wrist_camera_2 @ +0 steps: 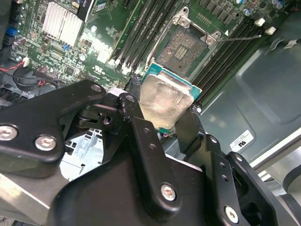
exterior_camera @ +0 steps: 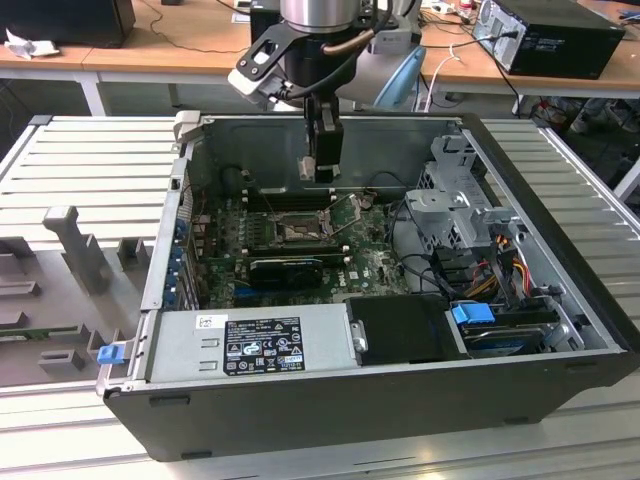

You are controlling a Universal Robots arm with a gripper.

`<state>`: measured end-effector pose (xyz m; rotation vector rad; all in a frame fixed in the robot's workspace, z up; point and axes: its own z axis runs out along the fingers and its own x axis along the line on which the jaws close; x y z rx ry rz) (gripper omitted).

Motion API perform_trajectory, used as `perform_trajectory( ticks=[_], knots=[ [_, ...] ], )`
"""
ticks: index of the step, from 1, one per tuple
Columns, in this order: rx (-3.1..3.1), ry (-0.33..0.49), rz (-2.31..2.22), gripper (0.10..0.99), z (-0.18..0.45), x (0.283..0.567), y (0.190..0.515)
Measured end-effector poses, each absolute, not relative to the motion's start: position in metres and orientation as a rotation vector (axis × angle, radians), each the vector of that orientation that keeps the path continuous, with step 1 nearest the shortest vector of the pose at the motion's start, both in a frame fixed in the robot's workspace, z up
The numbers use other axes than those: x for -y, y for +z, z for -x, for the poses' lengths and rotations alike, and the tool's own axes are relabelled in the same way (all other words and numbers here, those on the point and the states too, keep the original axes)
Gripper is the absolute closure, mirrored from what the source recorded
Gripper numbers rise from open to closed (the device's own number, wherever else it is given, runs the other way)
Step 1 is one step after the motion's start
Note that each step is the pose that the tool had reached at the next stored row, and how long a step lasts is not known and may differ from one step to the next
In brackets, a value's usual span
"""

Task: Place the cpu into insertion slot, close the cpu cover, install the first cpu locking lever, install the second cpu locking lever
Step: 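Place the cpu into insertion slot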

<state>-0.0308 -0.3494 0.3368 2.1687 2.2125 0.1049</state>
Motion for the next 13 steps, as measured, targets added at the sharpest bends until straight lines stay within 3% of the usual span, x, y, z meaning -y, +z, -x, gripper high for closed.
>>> perform_trajectory(
  ticks=[13],
  knots=[
    [-2.213,0.099,-2.173,0.545,0.0309,0.3494,0.3321]
  ],
)
